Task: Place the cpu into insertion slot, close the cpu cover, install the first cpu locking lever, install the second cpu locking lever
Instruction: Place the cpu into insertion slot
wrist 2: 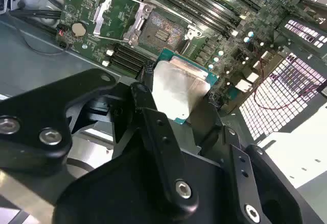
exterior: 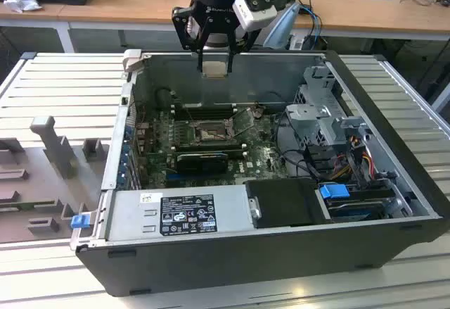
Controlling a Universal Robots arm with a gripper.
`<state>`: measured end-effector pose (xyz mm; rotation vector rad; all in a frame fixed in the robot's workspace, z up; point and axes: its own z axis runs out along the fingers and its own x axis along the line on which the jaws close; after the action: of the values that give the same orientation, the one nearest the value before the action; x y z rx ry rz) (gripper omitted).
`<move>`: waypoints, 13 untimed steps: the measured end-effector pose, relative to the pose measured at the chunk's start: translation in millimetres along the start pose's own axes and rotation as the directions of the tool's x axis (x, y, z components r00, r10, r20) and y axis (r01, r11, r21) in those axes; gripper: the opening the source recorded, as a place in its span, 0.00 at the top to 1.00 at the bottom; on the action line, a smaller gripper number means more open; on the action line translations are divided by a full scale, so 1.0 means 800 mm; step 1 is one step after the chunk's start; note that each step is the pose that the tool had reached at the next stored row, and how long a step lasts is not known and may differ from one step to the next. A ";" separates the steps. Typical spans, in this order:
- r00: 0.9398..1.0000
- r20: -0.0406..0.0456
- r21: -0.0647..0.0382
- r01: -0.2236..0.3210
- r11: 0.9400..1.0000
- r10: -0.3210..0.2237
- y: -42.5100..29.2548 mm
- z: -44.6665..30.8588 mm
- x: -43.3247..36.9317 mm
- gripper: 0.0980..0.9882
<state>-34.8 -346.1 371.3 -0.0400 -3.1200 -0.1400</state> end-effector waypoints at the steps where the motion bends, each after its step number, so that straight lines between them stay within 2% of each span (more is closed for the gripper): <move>1: 1.000 0.000 0.000 -0.003 1.000 0.003 0.0000 0.0000 0.000 0.52; 5: 0.998 0.006 -0.001 -0.065 0.998 0.065 0.0000 0.0001 0.000 0.52; 13: 0.998 0.006 -0.001 -0.069 0.998 0.069 -0.0003 0.0024 0.000 0.52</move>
<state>-34.8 -346.2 369.4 -0.1477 -3.1199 -0.1401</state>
